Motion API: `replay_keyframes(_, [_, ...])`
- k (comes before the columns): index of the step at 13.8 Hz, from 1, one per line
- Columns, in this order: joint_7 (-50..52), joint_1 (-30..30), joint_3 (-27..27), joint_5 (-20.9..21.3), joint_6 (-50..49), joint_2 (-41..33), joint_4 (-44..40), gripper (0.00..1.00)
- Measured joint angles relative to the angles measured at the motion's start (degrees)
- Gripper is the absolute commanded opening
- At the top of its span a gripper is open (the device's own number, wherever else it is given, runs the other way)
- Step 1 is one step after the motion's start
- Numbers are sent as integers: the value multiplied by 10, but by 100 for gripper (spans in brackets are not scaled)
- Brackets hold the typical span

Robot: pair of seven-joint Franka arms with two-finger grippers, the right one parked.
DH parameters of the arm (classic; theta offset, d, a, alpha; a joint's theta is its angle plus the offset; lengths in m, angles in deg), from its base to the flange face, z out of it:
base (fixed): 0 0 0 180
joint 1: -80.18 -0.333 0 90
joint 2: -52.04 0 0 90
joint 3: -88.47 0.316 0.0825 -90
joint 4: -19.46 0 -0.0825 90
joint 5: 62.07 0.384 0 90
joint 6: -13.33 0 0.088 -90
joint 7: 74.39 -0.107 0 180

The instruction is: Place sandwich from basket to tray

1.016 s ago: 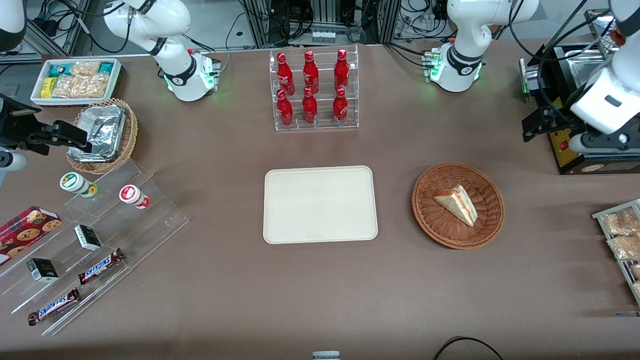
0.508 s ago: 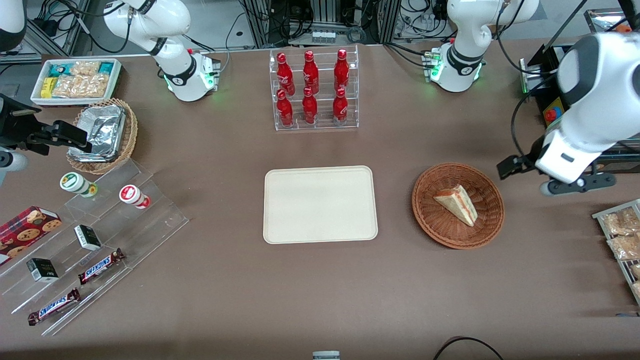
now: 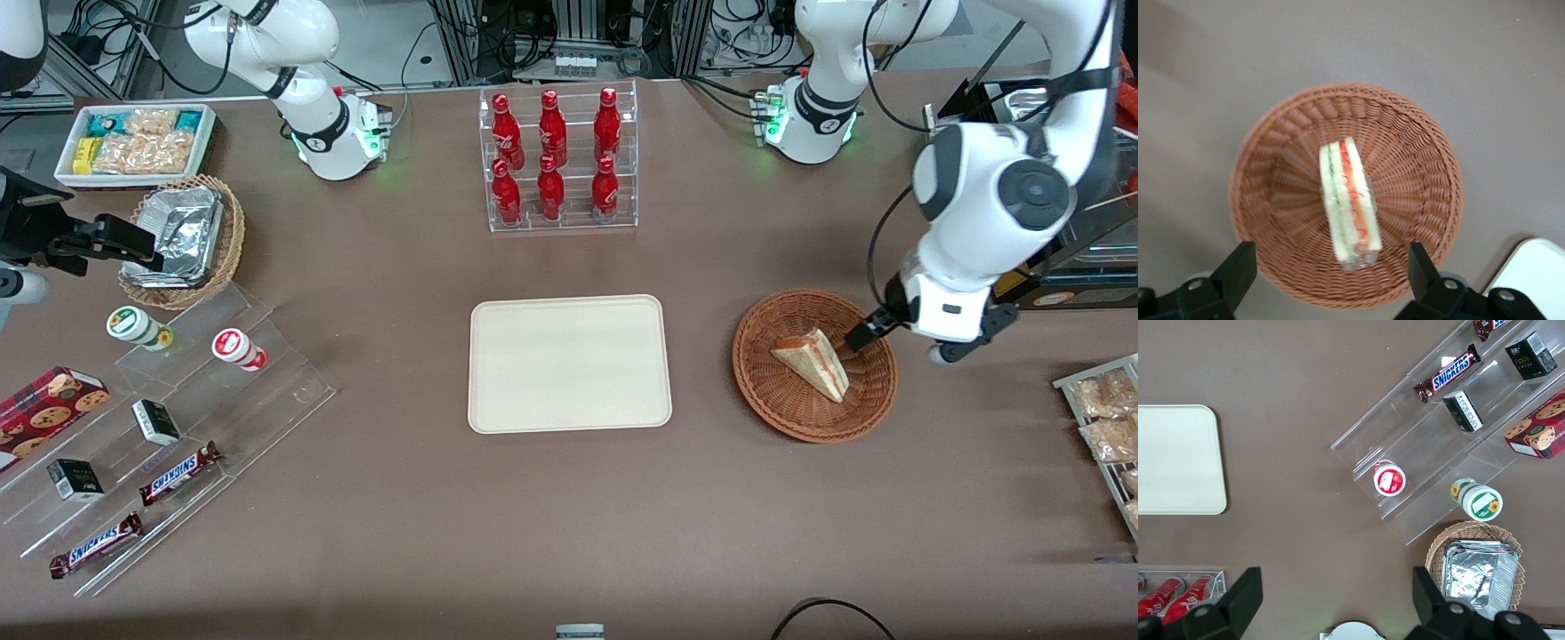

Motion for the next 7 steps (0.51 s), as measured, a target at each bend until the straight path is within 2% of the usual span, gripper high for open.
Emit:
replay_keyframes(2, [33, 12, -2, 0, 28, 6, 23, 100])
replay_keyframes(7, [39, 14, -1, 0, 81, 54, 37, 100])
